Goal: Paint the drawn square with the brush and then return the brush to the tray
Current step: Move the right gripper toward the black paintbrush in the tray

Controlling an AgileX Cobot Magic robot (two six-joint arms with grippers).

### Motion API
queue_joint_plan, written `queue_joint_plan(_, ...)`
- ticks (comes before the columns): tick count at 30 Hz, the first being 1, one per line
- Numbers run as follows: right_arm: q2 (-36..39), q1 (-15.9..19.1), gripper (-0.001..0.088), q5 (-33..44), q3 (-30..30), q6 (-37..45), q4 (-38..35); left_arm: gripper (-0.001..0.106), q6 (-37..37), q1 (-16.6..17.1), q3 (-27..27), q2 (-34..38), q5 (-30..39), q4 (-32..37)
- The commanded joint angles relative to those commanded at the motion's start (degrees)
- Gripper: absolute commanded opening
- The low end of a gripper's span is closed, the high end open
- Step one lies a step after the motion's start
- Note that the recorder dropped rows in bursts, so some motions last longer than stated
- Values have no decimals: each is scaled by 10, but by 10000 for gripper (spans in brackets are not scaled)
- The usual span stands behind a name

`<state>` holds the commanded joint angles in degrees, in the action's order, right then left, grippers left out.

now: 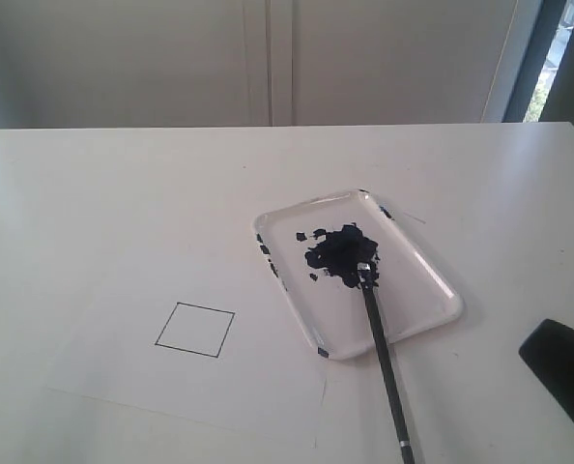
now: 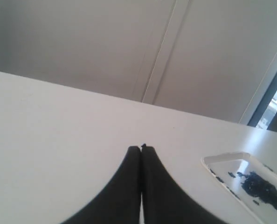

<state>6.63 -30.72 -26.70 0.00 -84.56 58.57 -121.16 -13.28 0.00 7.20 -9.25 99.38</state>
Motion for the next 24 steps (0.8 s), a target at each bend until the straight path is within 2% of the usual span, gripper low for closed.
queue_joint_plan(5,15,0,0,26,-13,5,4,0,1,0,0,53,13,0)
queue_joint_plan(10,79,0,0,51,-57,40,6,0,1,0,0,75,24,-17)
queue_joint_plan(17,271,0,0,96,-121,105,14,0,1,0,0,76,22,-17)
queue_joint_plan(24,438,0,0,99,-154,155,15,0,1,0,0,76,-35,-17)
